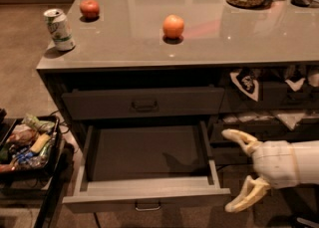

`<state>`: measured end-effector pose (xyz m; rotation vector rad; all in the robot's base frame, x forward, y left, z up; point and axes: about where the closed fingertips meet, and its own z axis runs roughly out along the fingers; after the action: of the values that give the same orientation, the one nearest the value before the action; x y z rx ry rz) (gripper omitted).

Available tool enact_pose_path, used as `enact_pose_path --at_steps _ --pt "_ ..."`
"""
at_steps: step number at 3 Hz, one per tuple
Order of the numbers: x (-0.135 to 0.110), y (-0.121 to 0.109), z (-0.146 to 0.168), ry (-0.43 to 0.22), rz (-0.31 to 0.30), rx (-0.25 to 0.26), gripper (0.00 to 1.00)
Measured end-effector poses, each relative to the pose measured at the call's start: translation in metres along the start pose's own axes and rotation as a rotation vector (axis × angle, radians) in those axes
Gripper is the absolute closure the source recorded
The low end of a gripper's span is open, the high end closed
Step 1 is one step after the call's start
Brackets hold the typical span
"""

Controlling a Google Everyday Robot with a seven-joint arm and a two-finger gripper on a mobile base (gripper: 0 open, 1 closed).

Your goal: Close middle drawer

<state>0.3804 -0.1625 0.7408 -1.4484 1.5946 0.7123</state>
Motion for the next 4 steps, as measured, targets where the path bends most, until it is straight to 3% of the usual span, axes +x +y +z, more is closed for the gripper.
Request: enact_pose_path --at_steps 2,3,4 --pt "0.071 0.015 0.042 0.053 0.137 -0.005 0.0" --pt "0.071 0.015 0.042 0.053 0.137 -0.005 0.0" --pt "0.072 0.018 0.045 0.023 0.087 -0.012 0.0"
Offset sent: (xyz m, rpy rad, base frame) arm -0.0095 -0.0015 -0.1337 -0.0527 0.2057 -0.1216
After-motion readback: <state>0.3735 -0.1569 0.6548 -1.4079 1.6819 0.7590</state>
